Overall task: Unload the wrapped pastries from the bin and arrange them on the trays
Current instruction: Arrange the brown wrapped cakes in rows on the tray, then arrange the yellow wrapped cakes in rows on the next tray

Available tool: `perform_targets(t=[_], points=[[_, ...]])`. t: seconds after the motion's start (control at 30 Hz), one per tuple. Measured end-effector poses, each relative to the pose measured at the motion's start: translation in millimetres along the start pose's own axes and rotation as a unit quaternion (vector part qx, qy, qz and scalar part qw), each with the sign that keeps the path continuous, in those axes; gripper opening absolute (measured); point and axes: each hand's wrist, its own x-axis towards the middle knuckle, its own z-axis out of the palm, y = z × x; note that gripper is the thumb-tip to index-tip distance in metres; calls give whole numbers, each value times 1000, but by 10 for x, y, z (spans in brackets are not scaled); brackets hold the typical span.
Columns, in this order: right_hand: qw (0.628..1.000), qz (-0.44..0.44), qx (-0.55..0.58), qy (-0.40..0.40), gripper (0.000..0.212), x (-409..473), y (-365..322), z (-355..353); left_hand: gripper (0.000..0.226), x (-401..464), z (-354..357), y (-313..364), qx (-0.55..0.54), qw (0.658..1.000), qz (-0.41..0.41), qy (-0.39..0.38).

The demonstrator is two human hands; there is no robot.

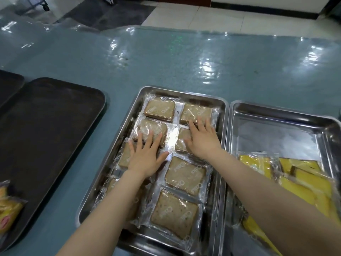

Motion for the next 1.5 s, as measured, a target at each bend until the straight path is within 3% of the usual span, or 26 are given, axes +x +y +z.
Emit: perform_targets(t=[0.27, 0.43, 0.6, 0.67, 0.73, 0.8, 0.87, 0.93, 1.0, 1.1, 1.2, 1.33, 1.5], points=[[994, -50, 57, 77, 65, -605, 239, -245, 73, -90, -142, 190, -1, 997, 66, 25], [993, 2, 56, 103, 59, -1319, 774, -346, 73, -354, -282, 575, -50, 989, 121, 66], [983, 83, 100, 130, 53, -1910, 1272, -392, 68, -587, -327, 857, -32, 986, 144, 75], [979, 83, 127, 137, 62, -2143, 1417, -367, 71, -680, -325, 979, -33, 985, 151, 72], [981, 60, 157, 98, 90, -2342, 1523, -314, 72, -769, -301, 1113, -38, 983, 165, 73], [995, 31, 92, 29, 115, -2472, 1606, -227, 70, -849, -260, 1282, -42, 980, 183, 69], [1000, 17, -6, -3, 121, -2544, 1676, -120, 69, -920, -205, 1486, -37, 976, 204, 59], [1000, 19, -11, 19, 115, -2606, 1725, -40, 72, -975, -138, 1698, -32, 975, 216, 48], [996, 25, 58, 67, 102, -2663, 1765, -28, 76, -1006, -83, 1893, -23, 975, 220, 39], [980, 19, 140, 140, 68, -2705, 1850, -110, 80, -987, -34, 2165, -15, 972, 234, 25], [969, 16, 129, 211, 40, -2672, 1968, -215, 80, -900, -6, 2404, 0, 973, 229, -5], [955, 49, 103, 275, 33, -2547, 2155, -304, 74, -785, 52, 2579, 17, 978, 205, -28], [951, 118, 117, 262, 36, -2261, 2330, -385, 69, -674, 77, 2606, -48, 984, 169, -38]])
